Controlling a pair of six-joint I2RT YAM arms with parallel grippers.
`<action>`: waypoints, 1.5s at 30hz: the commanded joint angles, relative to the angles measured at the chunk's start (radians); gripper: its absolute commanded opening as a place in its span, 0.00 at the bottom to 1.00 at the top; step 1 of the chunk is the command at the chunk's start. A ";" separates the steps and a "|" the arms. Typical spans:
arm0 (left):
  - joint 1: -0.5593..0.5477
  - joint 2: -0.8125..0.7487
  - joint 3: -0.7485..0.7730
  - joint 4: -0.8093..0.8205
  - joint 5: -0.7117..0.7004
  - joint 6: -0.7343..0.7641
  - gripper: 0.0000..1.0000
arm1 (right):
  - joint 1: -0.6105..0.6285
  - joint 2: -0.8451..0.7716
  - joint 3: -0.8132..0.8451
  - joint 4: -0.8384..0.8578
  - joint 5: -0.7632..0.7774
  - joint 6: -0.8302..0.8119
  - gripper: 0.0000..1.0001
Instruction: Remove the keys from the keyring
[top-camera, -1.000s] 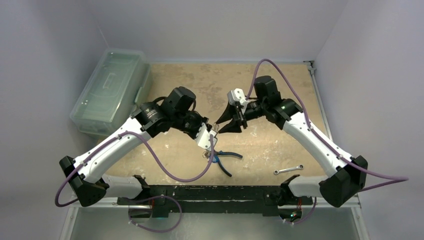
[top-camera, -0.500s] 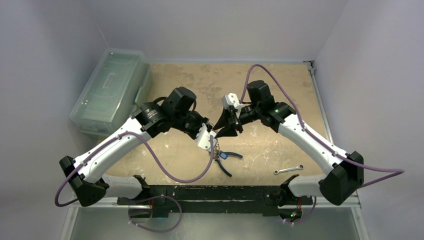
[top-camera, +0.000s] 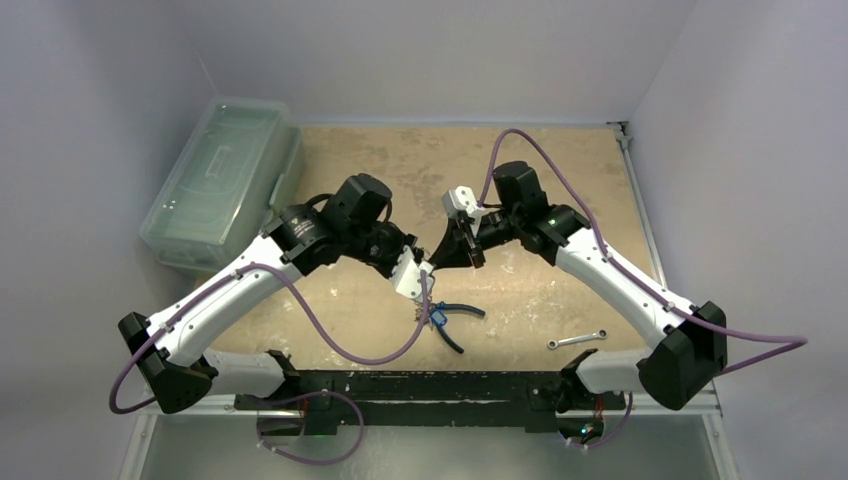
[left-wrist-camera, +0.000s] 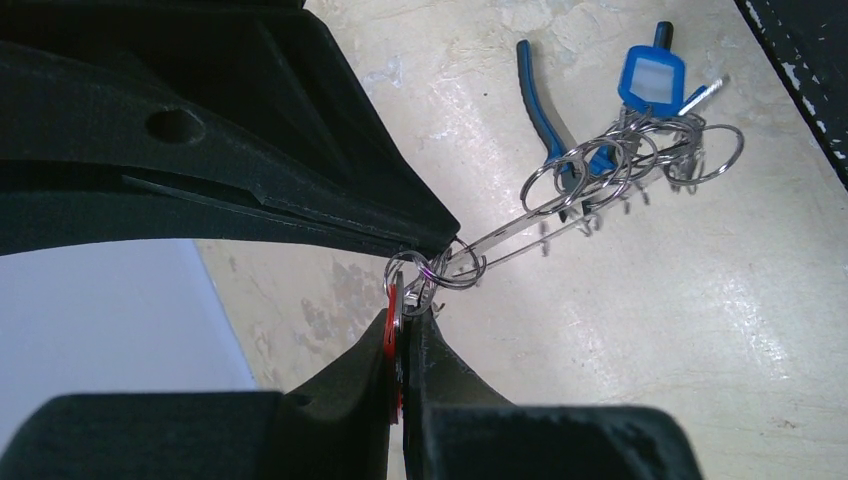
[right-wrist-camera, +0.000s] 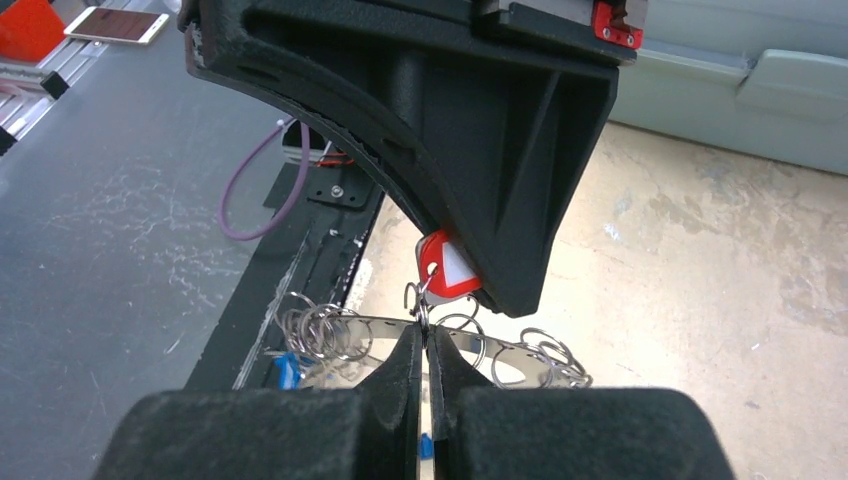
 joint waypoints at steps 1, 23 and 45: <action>-0.005 -0.054 0.010 0.048 0.020 0.015 0.00 | 0.003 -0.030 -0.013 0.037 0.039 0.020 0.00; -0.041 -0.202 -0.225 0.250 -0.134 0.136 0.00 | -0.067 -0.013 -0.185 0.686 -0.056 0.715 0.00; -0.086 -0.284 -0.380 0.395 -0.235 0.235 0.00 | -0.109 0.033 -0.382 1.485 -0.027 1.437 0.00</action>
